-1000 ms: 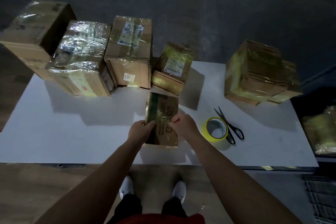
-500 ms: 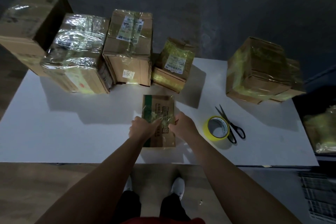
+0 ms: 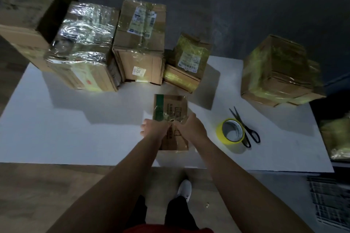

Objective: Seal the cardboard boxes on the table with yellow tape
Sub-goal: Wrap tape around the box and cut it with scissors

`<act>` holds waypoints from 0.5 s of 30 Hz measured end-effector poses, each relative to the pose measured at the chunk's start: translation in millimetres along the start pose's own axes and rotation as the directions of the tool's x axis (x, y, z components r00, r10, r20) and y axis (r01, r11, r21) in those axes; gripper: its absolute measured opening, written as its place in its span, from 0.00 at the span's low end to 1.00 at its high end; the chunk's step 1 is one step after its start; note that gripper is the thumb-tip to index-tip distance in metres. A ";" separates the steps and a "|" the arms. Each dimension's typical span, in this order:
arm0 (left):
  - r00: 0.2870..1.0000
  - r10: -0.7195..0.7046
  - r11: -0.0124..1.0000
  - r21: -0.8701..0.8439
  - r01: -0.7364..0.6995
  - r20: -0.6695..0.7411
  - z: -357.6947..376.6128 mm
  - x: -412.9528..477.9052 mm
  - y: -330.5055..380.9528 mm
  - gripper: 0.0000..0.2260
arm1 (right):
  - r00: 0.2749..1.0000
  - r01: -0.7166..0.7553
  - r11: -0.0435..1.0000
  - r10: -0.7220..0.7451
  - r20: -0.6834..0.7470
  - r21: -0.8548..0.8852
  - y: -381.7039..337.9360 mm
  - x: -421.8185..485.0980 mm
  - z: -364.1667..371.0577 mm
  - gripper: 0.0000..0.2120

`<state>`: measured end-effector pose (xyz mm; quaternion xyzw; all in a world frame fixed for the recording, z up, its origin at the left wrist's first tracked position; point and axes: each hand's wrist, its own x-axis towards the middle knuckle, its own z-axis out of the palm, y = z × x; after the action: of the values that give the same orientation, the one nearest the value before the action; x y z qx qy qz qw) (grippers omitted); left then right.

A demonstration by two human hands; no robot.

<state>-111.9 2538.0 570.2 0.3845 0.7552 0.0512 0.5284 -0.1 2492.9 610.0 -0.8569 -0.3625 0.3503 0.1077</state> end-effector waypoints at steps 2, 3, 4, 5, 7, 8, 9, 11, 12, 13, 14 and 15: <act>0.998 0.056 0.998 0.026 -0.056 0.003 -1.7 -0.9 -8.9 0.31 | 0.998 -0.061 0.998 0.061 -0.003 0.025 -3.6 2.6 3.4 0.31; 0.996 0.085 0.996 0.028 -0.086 0.013 -2.0 1.4 -14.1 0.29 | 0.996 -0.093 0.995 0.093 0.005 0.048 -5.4 3.4 4.0 0.32; 0.993 0.113 0.993 0.039 -0.114 0.026 -3.7 1.7 -17.8 0.27 | 0.991 -0.133 0.988 0.132 0.021 0.083 -6.3 4.9 5.1 0.34; 0.989 0.144 0.988 0.053 -0.146 0.039 -5.3 2.8 -20.7 0.26 | 0.985 -0.172 0.977 0.169 0.037 0.128 -7.3 5.5 5.8 0.35; 0.979 0.191 0.979 0.065 -0.195 0.066 -9.3 4.1 -23.3 0.27 | 0.967 -0.255 0.940 0.243 0.077 0.227 -10.3 5.1 7.9 0.37; 0.975 0.207 0.974 0.078 -0.213 0.081 -11.3 4.4 -23.0 0.27 | 0.957 -0.289 0.919 0.273 0.095 0.270 -12.6 4.5 9.2 0.39; 0.970 0.224 0.968 0.093 -0.233 0.096 -12.8 5.4 -22.6 0.28 | 0.949 -0.317 0.898 0.300 0.103 0.305 -14.7 4.8 10.8 0.40; 0.961 0.247 0.959 0.113 -0.261 0.125 -15.6 7.7 -21.5 0.30 | 0.936 -0.350 0.874 0.337 0.098 0.337 -18.0 7.4 14.6 0.42; 0.958 0.251 0.956 0.121 -0.267 0.136 -17.1 8.0 -20.8 0.30 | 0.931 -0.362 0.871 0.352 0.094 0.332 -20.0 8.9 15.8 0.42; 0.955 0.260 0.952 0.127 -0.278 0.142 -17.9 8.4 -20.7 0.30 | 0.929 -0.370 0.873 0.359 0.094 0.319 -23.7 8.5 15.5 0.41; 0.952 0.270 0.945 0.147 -0.291 0.147 -18.1 7.5 -21.2 0.30 | 0.928 -0.371 0.877 0.362 0.088 0.306 -26.1 8.0 15.9 0.40; 0.945 0.292 0.932 0.177 -0.316 0.147 -17.4 7.0 -21.8 0.31 | 0.929 -0.367 0.884 0.362 0.072 0.292 -28.4 7.2 16.2 0.38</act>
<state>-139.0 2533.0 561.9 0.5499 0.6552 0.0338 0.5169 -23.1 2517.1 606.9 -0.8806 -0.1386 0.4216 0.1661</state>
